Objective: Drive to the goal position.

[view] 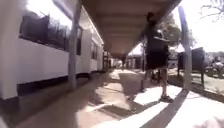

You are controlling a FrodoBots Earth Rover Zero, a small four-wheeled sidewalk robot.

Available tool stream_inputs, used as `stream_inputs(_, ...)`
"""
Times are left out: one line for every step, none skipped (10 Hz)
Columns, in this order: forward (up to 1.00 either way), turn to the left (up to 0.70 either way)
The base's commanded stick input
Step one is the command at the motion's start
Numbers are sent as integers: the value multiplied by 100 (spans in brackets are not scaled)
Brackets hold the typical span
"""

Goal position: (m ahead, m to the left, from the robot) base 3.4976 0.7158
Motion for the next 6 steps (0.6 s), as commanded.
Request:
stream_inputs(100, 0)
stream_inputs(100, -2)
stream_inputs(100, -4)
stream_inputs(100, -40)
stream_inputs(100, -40)
stream_inputs(100, -40)
